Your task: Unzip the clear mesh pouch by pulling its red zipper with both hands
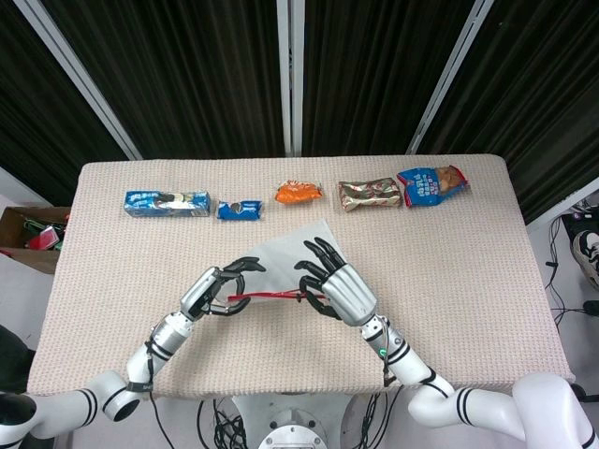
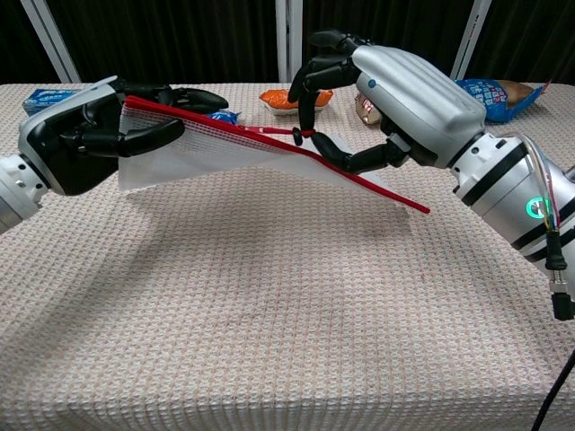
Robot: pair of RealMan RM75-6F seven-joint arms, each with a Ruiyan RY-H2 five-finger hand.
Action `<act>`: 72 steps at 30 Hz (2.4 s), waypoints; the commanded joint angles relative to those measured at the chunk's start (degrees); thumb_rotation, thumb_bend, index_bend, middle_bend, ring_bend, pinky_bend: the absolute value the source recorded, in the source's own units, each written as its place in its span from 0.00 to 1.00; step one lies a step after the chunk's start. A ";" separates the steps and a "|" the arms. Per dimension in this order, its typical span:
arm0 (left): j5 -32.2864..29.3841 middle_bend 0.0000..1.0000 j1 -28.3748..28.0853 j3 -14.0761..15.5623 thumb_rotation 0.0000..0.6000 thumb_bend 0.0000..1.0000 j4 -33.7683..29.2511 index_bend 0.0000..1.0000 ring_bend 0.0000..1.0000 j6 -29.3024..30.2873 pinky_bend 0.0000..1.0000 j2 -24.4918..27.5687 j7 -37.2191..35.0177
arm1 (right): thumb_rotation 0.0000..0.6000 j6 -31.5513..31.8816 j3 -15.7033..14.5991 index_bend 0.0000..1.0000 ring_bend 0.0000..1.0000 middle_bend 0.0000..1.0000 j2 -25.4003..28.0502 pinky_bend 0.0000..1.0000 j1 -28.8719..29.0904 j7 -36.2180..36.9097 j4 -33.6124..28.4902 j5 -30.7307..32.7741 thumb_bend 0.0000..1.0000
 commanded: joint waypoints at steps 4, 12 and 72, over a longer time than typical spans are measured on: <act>-0.66 0.27 0.65 0.10 1.00 0.46 0.89 0.67 0.12 -0.08 0.17 0.07 0.01 | 1.00 1.81 -1.79 1.00 0.00 0.29 2.39 0.00 -3.24 -0.31 -0.35 0.22 0.61; -1.93 0.27 1.54 -0.17 1.00 0.46 2.24 0.67 0.12 -0.58 0.17 0.32 -0.04 | 1.00 2.52 -3.71 1.00 0.00 0.29 5.50 0.00 -7.73 0.20 1.05 1.86 0.61; -23.48 0.17 23.47 -2.60 1.00 0.12 -12.57 0.26 0.12 4.83 0.16 24.78 74.07 | 1.00 1.40 -2.02 0.17 0.00 0.15 40.09 0.01 -24.65 2.34 -23.42 15.05 0.25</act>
